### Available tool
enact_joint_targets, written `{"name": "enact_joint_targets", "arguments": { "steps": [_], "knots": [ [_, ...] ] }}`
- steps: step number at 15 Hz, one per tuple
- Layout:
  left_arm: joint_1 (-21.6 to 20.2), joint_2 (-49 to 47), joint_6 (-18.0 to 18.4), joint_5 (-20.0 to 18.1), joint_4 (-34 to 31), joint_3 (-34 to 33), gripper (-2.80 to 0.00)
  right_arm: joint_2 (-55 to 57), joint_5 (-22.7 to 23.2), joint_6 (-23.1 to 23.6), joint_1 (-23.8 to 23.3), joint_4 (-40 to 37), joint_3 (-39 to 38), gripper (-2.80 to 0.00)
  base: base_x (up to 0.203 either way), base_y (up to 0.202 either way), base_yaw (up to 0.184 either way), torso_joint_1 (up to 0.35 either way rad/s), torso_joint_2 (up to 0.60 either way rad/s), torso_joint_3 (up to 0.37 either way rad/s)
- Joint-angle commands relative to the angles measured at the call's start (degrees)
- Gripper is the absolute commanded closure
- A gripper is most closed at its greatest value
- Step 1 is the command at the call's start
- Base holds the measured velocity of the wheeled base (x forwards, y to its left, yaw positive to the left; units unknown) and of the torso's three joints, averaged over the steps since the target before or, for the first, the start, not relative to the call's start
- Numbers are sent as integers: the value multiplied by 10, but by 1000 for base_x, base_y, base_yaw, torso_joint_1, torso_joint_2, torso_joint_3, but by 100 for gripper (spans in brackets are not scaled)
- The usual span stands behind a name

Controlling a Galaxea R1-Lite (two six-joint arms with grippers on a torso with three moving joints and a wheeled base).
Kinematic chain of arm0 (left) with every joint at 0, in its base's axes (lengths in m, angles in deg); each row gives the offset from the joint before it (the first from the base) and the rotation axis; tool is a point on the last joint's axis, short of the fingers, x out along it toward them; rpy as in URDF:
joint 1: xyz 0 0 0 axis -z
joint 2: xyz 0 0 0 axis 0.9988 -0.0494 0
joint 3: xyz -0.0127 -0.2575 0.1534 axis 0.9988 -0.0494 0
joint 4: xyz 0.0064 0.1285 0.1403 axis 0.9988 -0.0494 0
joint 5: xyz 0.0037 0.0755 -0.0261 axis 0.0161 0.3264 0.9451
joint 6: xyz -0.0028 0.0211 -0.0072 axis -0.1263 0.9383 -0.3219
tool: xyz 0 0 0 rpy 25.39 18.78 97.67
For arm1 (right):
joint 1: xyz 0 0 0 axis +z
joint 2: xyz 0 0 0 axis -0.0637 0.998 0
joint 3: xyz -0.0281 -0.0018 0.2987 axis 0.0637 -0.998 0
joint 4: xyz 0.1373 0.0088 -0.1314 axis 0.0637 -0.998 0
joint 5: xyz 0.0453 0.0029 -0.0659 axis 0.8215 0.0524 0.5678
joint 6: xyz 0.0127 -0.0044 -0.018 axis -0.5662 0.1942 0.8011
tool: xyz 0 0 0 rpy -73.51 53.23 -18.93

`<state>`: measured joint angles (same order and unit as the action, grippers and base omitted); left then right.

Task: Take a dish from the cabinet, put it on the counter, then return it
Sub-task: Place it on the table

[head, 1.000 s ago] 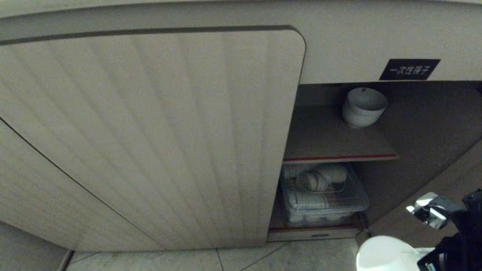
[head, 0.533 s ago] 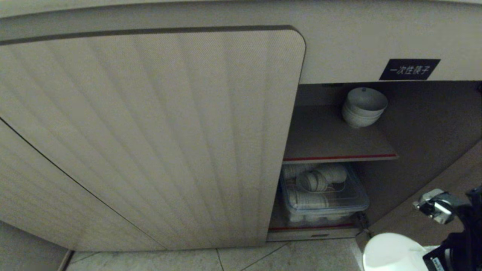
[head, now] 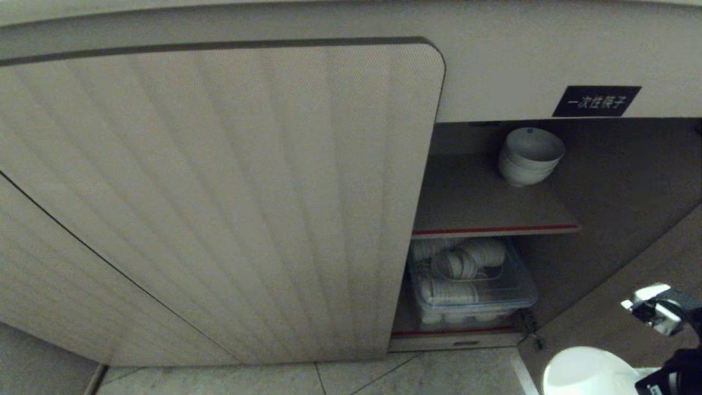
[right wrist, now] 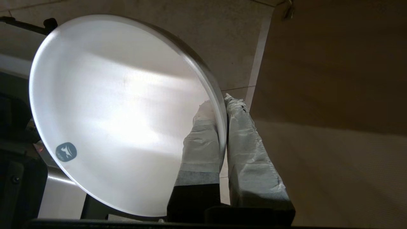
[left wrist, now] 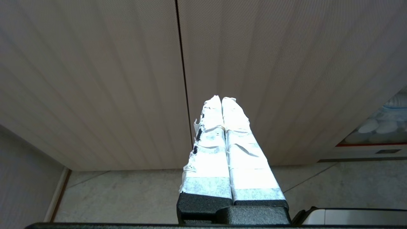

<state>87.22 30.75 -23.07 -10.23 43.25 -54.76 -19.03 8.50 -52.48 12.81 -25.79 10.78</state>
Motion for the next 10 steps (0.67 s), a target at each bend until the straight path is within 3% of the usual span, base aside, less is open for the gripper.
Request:
{"name": "enact_joint_targets", "arguments": {
  "steps": [1,7,10],
  "knots": [
    [0,0,0,0,0,0,0,-25,4,-1,1,-1,-14,0,0,0,0,0,0,0],
    [0,0,0,0,0,0,0,-41,79,-4,4,-1,-28,0,0,0,0,0,0,0],
    [0,0,0,0,0,0,0,-41,87,-5,16,-6,-28,0,0,0,0,0,0,0]
  ]
}}
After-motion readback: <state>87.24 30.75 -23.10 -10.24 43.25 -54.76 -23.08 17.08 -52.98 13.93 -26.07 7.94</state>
